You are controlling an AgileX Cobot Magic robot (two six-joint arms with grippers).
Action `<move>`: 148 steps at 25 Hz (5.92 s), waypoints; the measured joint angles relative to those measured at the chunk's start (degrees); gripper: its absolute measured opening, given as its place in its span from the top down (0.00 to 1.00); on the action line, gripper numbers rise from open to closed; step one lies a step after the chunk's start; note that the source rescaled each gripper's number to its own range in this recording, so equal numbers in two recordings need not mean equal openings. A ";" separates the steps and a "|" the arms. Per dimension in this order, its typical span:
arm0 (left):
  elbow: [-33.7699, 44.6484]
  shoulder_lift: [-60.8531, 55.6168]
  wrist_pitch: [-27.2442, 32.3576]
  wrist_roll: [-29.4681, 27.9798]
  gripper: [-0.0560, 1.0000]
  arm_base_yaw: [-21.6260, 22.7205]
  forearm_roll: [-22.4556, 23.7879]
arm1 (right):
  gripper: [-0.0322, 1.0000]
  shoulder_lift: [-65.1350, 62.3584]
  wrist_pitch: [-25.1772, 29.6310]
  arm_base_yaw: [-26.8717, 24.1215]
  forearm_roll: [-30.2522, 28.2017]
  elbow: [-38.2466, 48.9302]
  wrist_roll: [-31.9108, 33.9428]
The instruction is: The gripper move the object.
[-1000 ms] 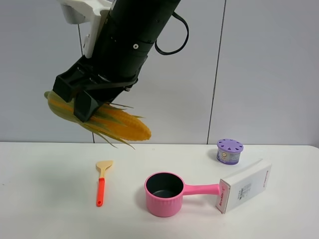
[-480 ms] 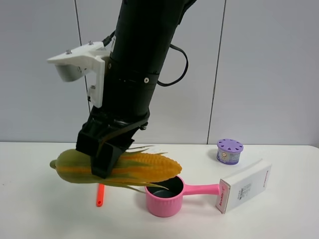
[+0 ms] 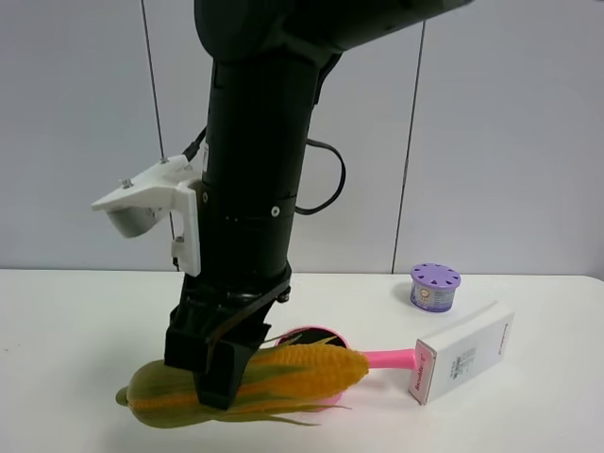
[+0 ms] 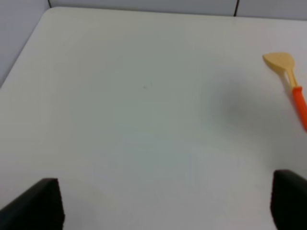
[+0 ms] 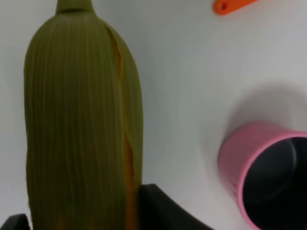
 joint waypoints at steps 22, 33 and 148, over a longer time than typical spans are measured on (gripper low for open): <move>0.00 0.00 0.00 0.00 0.00 0.00 0.00 | 0.97 6.64 -5.03 0.09 -9.14 4.01 1.94; 0.00 0.00 0.00 0.00 0.00 0.00 0.00 | 0.97 7.97 -12.32 0.09 -12.41 5.06 1.94; 0.00 0.00 0.00 0.00 0.00 0.00 0.00 | 0.28 -29.33 -16.16 -1.51 -28.54 5.06 30.54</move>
